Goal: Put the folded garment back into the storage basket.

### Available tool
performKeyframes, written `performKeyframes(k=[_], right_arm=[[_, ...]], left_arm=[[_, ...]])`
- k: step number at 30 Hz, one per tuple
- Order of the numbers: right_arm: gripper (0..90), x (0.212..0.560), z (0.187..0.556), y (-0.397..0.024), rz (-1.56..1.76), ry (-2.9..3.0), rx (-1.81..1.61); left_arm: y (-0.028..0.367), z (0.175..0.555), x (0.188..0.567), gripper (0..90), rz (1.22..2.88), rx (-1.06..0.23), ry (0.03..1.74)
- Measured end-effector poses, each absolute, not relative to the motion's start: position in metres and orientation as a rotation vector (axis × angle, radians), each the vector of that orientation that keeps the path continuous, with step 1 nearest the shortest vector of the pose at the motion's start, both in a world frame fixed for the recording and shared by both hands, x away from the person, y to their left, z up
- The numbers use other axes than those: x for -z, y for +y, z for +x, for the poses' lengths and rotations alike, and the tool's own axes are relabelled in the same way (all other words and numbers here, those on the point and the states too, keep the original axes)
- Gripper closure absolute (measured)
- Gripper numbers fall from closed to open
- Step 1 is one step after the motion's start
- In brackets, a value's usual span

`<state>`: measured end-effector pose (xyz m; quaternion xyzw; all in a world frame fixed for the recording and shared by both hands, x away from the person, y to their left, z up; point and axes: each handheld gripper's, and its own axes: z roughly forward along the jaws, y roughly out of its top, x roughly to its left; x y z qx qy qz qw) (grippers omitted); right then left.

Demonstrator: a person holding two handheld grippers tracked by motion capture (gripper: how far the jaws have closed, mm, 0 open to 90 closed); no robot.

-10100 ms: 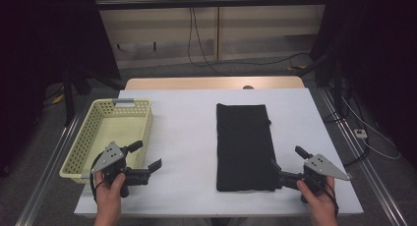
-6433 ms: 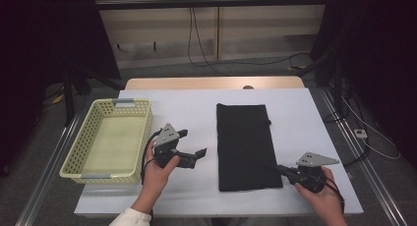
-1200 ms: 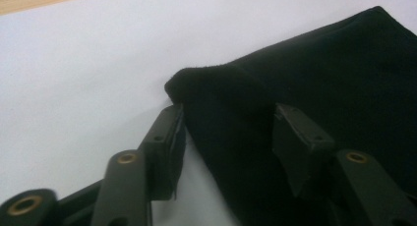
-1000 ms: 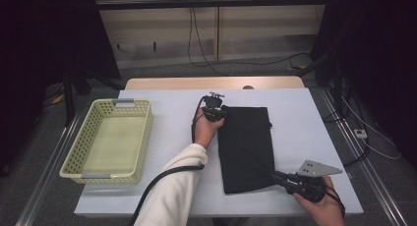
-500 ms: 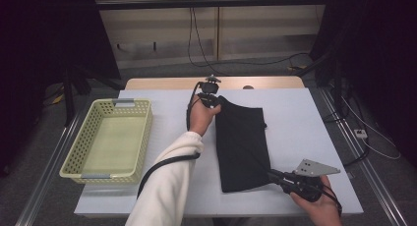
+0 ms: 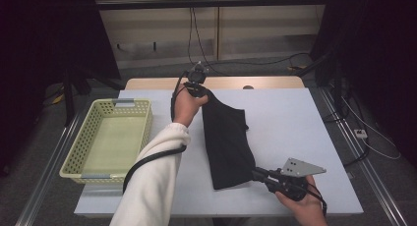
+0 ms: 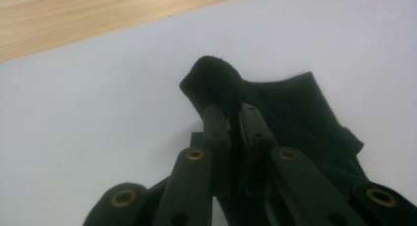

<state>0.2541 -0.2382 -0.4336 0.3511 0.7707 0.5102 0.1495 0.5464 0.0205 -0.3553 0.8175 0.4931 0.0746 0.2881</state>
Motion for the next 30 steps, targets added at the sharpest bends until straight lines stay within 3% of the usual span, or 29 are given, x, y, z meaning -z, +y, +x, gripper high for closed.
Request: performKeyframes(k=[30], right_arm=[[82.4, 0.417, 0.262, -0.18, 0.834, 2.173, -1.591]], left_arm=[[0.064, 0.538, 0.292, 84.6, 2.199, -0.253, 1.379]])
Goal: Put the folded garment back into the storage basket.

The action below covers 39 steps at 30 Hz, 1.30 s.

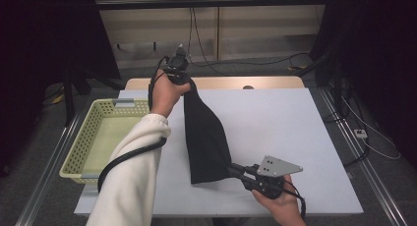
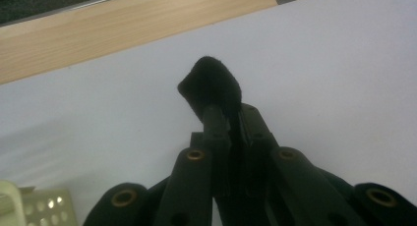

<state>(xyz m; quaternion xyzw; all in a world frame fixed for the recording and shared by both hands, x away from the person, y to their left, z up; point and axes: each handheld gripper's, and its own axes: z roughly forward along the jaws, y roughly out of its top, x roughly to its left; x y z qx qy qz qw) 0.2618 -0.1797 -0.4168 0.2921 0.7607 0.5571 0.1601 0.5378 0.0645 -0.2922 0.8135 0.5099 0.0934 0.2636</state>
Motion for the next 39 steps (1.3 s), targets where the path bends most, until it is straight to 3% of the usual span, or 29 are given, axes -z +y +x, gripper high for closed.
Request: performKeyframes(k=[13, 39], right_arm=[[82.4, 0.403, 0.266, -0.146, 0.755, 2.16, -1.665], [82.4, 0.385, 0.272, -0.111, 0.672, 2.122, -1.747]], left_arm=[[0.092, 0.535, 0.259, 84.6, 2.201, -0.279, 1.394], [0.12, 0.533, 0.232, 84.6, 2.192, -0.292, 1.433]])
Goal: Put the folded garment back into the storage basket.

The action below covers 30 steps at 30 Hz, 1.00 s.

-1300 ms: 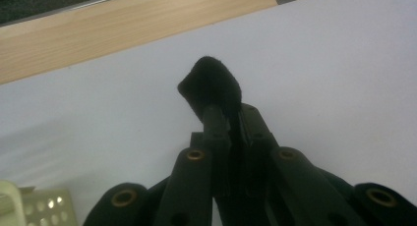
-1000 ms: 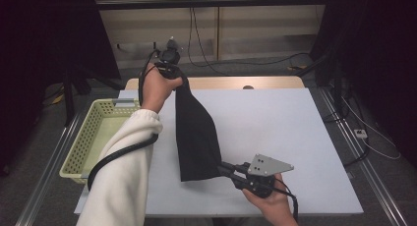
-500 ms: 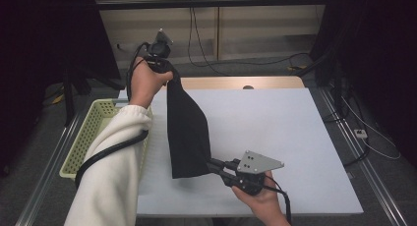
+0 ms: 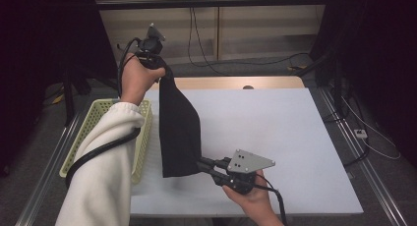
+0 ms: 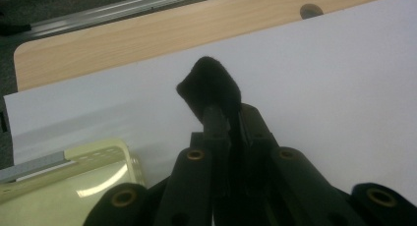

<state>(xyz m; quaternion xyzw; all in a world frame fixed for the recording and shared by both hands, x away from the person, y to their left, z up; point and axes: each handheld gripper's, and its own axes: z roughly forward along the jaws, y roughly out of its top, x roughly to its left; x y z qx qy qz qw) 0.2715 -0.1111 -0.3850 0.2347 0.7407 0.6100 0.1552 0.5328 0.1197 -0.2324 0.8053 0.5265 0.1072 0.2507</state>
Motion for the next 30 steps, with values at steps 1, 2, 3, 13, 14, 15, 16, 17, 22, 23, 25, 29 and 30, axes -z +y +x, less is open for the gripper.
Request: performKeyframes(k=[1, 2, 3, 13, 14, 15, 16, 17, 22, 23, 25, 29, 30], right_arm=[[82.4, 0.384, 0.272, -0.11, 0.668, 2.122, -1.752], [82.5, 0.383, 0.272, -0.109, 0.662, 2.12, -1.755], [82.5, 0.383, 0.272, -0.109, 0.662, 2.12, -1.755], [82.5, 0.376, 0.273, -0.098, 0.634, 2.11, -1.787], [82.5, 0.374, 0.272, -0.096, 0.634, 2.11, -1.793], [82.5, 0.373, 0.273, -0.095, 0.625, 2.106, -1.793], [82.5, 0.373, 0.273, -0.095, 0.629, 2.106, -1.797], [82.5, 0.372, 0.274, -0.094, 0.629, 2.104, -1.798], [82.5, 0.371, 0.276, -0.091, 0.637, 2.093, -1.818], [82.5, 0.371, 0.276, -0.09, 0.638, 2.094, -1.822], [82.5, 0.37, 0.277, -0.087, 0.634, 2.091, -1.825], [82.5, 0.366, 0.277, -0.081, 0.615, 2.092, -1.822], [82.5, 0.365, 0.277, -0.08, 0.611, 2.09, -1.824]], left_arm=[[0.12, 0.533, 0.232, 84.6, 2.191, -0.289, 1.433], [0.12, 0.532, 0.232, 84.6, 2.18, -0.287, 1.453], [0.12, 0.532, 0.232, 84.6, 2.18, -0.287, 1.453], [0.129, 0.532, 0.224, 84.6, 2.179, -0.289, 1.46], [0.13, 0.531, 0.222, 84.6, 2.175, -0.295, 1.464], [0.13, 0.531, 0.222, 84.6, 2.175, -0.295, 1.464], [0.132, 0.531, 0.22, 84.6, 2.182, -0.297, 1.454], [0.132, 0.531, 0.22, 84.6, 2.173, -0.302, 1.464], [0.137, 0.53, 0.214, 84.6, 2.177, -0.318, 1.467], [0.137, 0.53, 0.214, 84.6, 2.177, -0.318, 1.467], [0.138, 0.53, 0.213, 84.6, 2.178, -0.318, 1.471], [0.142, 0.529, 0.209, 84.6, 2.173, -0.319, 1.476], [0.144, 0.528, 0.206, 84.6, 2.169, -0.321, 1.477]])
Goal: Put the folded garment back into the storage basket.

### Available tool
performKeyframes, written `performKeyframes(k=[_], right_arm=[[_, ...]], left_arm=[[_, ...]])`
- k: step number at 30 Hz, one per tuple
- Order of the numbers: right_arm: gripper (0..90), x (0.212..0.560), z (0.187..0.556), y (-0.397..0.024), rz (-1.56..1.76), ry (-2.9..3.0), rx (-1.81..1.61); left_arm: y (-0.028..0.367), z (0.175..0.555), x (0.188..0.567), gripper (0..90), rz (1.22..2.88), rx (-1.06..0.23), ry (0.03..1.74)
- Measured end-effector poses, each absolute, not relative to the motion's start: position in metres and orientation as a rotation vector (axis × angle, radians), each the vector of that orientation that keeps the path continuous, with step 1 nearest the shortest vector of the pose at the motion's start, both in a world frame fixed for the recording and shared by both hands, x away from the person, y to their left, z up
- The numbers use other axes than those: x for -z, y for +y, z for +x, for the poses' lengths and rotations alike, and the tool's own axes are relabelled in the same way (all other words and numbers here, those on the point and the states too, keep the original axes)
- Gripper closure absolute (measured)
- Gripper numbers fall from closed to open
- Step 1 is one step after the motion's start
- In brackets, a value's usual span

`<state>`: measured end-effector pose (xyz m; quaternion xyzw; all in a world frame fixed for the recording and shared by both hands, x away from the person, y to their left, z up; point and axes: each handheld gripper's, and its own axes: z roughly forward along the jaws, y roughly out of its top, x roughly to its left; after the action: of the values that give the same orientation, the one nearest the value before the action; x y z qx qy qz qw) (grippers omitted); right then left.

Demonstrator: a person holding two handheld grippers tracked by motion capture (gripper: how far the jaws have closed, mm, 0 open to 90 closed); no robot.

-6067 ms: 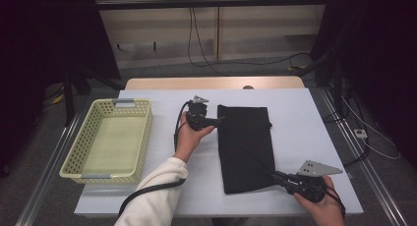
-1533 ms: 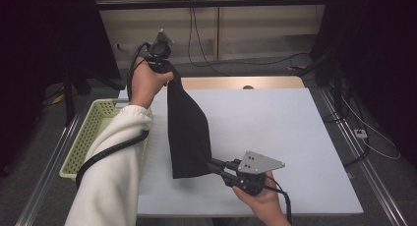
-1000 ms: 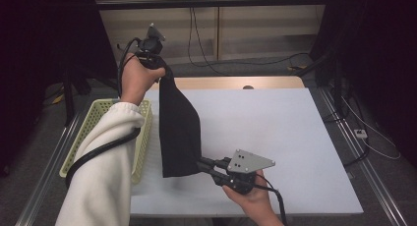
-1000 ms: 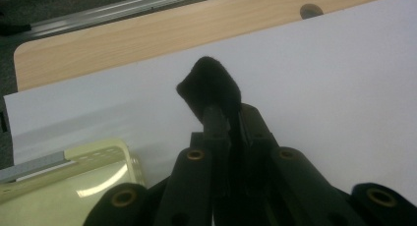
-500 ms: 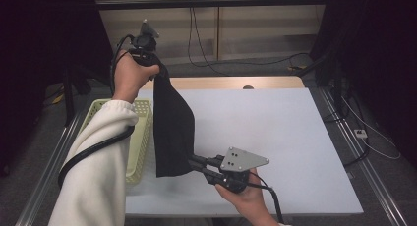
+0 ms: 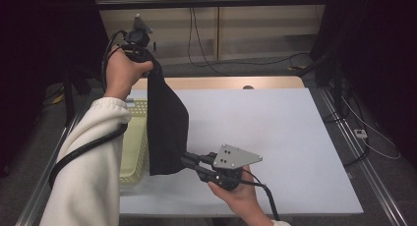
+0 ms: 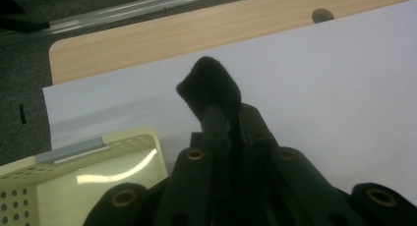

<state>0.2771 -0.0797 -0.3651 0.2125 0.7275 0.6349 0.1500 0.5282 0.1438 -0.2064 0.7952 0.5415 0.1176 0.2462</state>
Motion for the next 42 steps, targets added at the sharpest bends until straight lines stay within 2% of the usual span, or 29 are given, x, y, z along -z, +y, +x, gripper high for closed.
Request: performKeyframes(k=[25, 42], right_arm=[[82.5, 0.337, 0.28, -0.053, 0.519, 2.076, -1.847], [82.6, 0.336, 0.286, -0.038, 0.513, 2.087, -1.863]], left_arm=[[0.165, 0.525, 0.179, 84.6, 2.148, -0.317, 1.501], [0.184, 0.524, 0.171, 84.6, 2.146, -0.325, 1.538]])
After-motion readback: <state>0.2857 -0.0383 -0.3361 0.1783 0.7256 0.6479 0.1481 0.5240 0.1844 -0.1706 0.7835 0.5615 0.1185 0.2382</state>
